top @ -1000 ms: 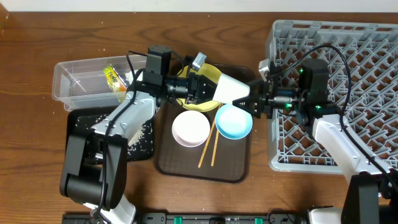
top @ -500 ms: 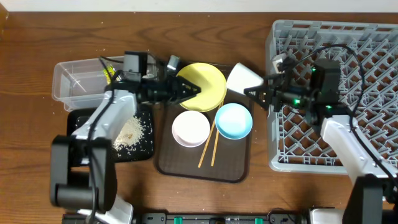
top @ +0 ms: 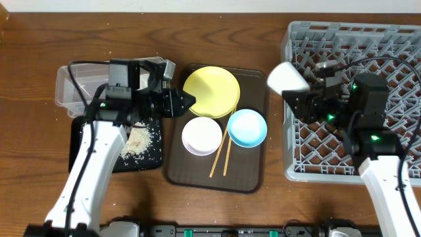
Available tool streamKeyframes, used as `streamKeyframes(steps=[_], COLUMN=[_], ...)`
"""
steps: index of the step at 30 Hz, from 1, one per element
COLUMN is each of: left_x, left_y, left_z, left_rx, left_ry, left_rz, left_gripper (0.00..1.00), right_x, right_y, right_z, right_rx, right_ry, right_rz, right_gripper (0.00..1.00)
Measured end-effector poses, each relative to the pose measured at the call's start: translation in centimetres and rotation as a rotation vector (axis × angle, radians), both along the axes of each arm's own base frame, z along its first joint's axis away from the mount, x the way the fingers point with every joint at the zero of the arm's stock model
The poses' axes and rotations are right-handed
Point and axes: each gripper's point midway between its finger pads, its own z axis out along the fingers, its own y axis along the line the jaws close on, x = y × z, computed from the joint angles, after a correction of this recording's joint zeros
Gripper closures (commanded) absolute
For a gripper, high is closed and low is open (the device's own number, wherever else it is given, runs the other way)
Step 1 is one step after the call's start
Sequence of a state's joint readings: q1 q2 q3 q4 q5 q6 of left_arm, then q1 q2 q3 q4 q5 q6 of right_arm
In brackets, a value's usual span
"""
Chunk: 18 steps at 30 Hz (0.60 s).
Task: Sort waste into correct bins and load items into the dishwasher rack
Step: 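Carry the cup with the right gripper and set it in the dish rack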
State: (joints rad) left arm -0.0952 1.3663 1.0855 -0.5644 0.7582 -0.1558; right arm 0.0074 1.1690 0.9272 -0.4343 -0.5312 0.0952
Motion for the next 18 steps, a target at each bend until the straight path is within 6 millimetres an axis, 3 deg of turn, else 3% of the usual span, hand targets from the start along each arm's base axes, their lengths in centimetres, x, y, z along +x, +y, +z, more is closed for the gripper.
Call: streamKeyframes(steps=[11,14,18], left_x=[0.3,0.4,0.4], left_y=[1.3,1.6,1.7], left_z=[-0.1,-0.3,-0.3], left_rx=[0.078,0.094,0.102], left_ry=[-0.026,-0.026,-0.026], left_rz=[0.053,0.065,0.071], left_gripper=[0.59,0.6,0.59], right_x=[-1.9,-3.3,-5.6], right_y=[-10.5,-13.4,-16.6], right_z=[2.0,1.0,-2.3], right_rx=[-0.247,-0.31,-0.357], right_ry=[0.233,0.341,0.542], right_rz=[-0.412,-0.507,-0.591], right_gripper=[0.99,0.99,0.99])
